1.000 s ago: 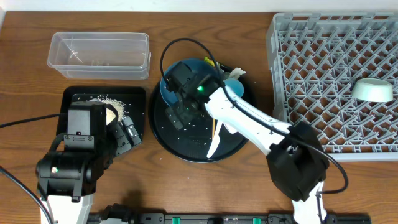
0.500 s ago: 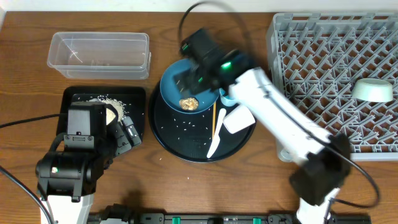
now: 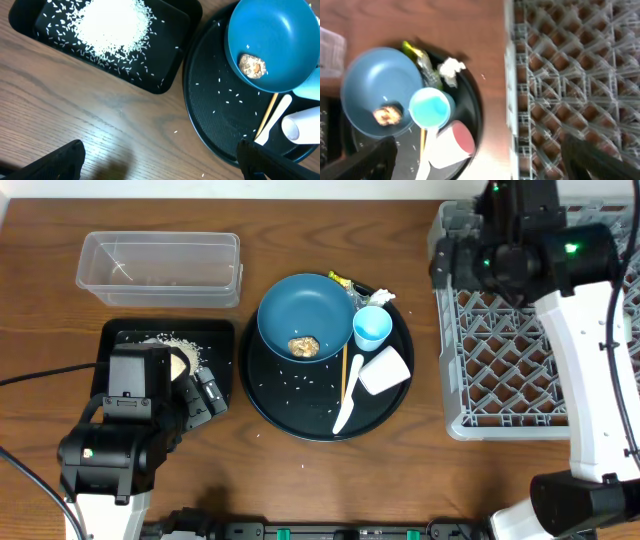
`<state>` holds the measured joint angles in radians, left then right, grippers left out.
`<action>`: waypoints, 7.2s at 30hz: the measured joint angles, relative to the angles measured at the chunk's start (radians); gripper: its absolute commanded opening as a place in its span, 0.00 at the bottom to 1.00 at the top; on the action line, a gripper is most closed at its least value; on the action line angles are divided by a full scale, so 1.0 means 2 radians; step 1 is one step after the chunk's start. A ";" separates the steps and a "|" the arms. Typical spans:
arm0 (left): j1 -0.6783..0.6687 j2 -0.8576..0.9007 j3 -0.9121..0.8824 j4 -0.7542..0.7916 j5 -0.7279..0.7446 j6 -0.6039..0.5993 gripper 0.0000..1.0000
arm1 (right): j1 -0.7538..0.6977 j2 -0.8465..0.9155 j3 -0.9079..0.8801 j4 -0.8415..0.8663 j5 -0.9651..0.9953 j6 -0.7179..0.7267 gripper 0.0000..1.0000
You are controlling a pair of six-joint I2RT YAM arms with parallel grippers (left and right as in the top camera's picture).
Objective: Sort waste into correct bins and load items into the dishwasher rack
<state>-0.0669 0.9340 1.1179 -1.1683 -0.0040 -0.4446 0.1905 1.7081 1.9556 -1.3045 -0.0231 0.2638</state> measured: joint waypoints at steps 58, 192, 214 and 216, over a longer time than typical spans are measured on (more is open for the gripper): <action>-0.140 0.387 0.051 0.226 0.034 -0.106 0.94 | -0.019 0.000 0.000 -0.082 -0.002 0.000 0.99; 0.060 0.270 0.053 0.230 -0.610 0.252 0.06 | -0.019 0.000 0.000 -0.082 -0.002 0.000 0.99; 0.027 0.301 0.034 0.260 -0.666 0.288 0.06 | -0.019 0.000 0.000 -0.082 -0.002 0.000 0.99; 0.027 0.301 0.034 0.264 -0.666 0.287 0.06 | -0.019 0.000 0.000 -0.082 -0.002 0.000 0.99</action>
<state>-0.0124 1.5352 1.1858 -0.6411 -1.3354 0.1299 0.1535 1.7081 1.9549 -1.4693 -0.0261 0.2638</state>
